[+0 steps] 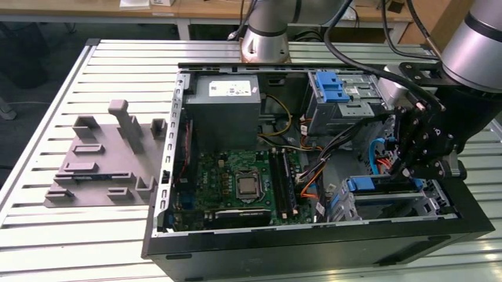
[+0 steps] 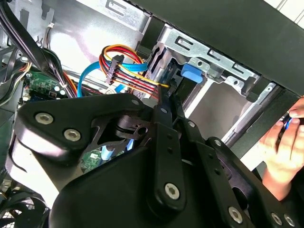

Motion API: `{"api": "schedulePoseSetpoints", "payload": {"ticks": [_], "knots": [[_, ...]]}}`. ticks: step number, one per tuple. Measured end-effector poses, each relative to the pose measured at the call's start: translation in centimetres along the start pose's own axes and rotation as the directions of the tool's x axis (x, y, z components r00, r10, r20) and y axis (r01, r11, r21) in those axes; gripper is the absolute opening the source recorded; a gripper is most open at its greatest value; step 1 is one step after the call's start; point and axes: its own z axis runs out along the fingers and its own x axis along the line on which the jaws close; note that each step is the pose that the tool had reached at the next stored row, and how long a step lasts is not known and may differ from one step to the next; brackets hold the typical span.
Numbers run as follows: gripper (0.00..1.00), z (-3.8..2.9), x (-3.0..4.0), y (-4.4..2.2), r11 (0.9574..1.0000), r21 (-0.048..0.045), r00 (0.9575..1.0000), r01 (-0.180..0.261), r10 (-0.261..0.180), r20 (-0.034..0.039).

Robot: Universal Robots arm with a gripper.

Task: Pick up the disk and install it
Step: 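Insert the first disk wire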

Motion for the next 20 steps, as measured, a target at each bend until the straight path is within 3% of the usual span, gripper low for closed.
{"api": "schedulePoseSetpoints", "payload": {"ticks": [4,5,11,14,20], "knots": [[0.18,-0.05,0.00,0.00,1.0000,-0.0001,1.0000,0.000,0.000,0.0005],[0.24,-0.18,0.01,0.00,1.0000,-0.0001,1.0000,0.000,0.000,0.0005],[0.24,-1.28,0.10,0.00,1.0000,0.0000,1.0000,0.000,0.000,0.0000],[0.11,-1.28,0.10,0.00,1.0000,0.0000,1.0000,0.000,0.000,0.0003],[0.11,-1.30,0.10,0.00,1.0000,0.0000,1.0000,0.000,0.000,0.0001]]}}
